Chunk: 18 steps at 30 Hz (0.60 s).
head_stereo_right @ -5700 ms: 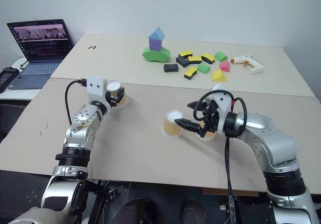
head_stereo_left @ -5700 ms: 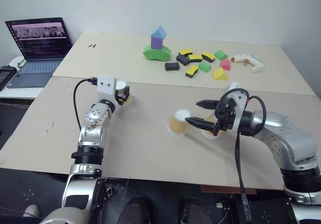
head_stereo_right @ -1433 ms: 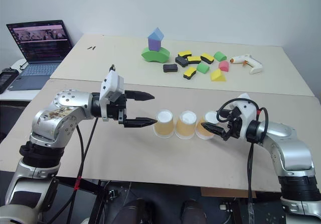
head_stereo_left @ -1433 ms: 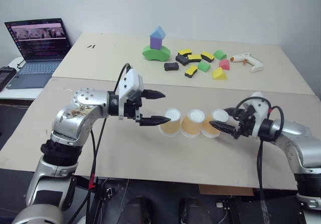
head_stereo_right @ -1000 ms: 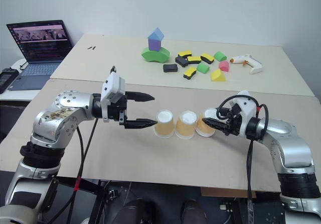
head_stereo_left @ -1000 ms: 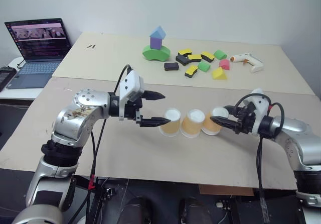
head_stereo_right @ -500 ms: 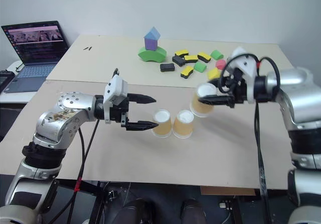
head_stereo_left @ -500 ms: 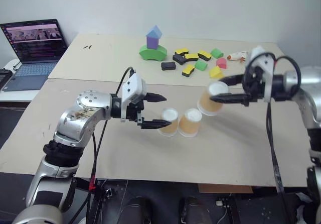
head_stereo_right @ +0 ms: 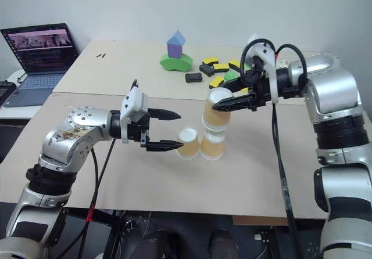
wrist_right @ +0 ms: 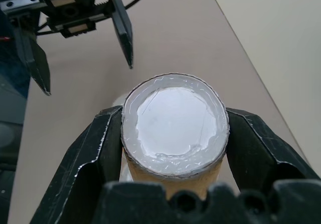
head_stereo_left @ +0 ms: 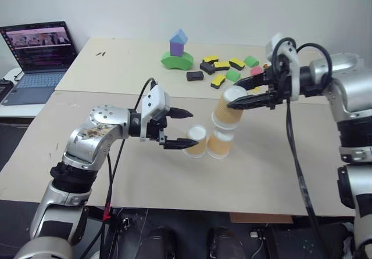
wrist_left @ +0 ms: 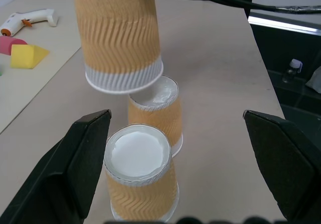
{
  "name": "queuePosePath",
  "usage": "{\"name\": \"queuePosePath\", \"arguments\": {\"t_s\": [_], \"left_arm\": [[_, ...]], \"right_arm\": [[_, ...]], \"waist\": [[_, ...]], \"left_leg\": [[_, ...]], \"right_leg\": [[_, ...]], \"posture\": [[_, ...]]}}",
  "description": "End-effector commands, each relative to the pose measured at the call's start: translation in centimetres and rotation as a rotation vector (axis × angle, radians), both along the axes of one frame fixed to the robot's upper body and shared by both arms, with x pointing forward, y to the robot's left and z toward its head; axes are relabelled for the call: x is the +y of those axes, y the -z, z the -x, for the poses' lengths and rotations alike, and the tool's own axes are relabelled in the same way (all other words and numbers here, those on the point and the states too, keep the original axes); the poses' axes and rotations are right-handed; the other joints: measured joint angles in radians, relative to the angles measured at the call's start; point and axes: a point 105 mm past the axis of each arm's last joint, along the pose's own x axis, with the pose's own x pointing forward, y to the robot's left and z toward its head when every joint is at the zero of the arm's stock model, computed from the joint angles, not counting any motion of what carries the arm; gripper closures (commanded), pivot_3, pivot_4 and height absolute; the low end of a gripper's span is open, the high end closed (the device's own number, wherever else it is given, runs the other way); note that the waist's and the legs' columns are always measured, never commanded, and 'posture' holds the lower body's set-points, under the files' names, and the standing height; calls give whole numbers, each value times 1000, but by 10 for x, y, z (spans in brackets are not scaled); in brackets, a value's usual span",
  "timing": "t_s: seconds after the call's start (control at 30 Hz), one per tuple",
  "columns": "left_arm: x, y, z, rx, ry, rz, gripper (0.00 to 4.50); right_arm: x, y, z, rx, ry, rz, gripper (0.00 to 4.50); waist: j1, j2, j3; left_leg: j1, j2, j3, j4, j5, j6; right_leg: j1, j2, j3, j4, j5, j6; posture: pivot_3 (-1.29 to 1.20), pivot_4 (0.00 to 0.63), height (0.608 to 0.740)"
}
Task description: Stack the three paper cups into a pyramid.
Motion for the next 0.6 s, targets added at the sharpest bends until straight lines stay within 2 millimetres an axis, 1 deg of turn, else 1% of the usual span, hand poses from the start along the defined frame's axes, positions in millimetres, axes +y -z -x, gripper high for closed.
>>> {"name": "queuePosePath", "arguments": {"t_s": [0.03, 0.2, 0.27, 0.4, 0.6], "left_arm": [[0, -7, 3, -46, 9, -1, 0], [0, -6, 3, -43, 10, -1, 0], [-1, -6, 3, -46, 11, -2, 0], [0, -7, 5, -49, 13, -4, 0], [2, -7, 5, -52, 3, -7, 0]], "right_arm": [[11, -9, 13, 4, -61, -41, 1807], [16, -5, 14, 32, -56, -64, 1807], [19, 1, 13, 44, -53, -65, 1807], [16, 14, 3, 48, -10, -63, 1807], [12, 20, -4, 56, 20, -77, 1807]], "waist": [[0, 0, 0], [3, 0, 0], [3, 0, 0], [0, 0, 0], [1, 0, 0]], "left_leg": [[0, 0, 0, 0, 0, 0], [0, 0, 0, 0, 0, 0], [0, -1, 0, 0, 0, 0], [0, 0, 0, 0, 0, 0], [0, -1, 0, 0, 0, 0]], "right_leg": [[0, 0, 0, 0, 0, 0], [0, 0, 0, 0, 0, 0], [0, 0, 0, 0, 0, 0], [0, 0, 0, 0, 0, 0], [0, 0, 0, 0, 0, 0]], "posture": [[0, 150, 705], [0, 150, 705], [0, 150, 705], [0, 150, 705], [0, 150, 705]]}}
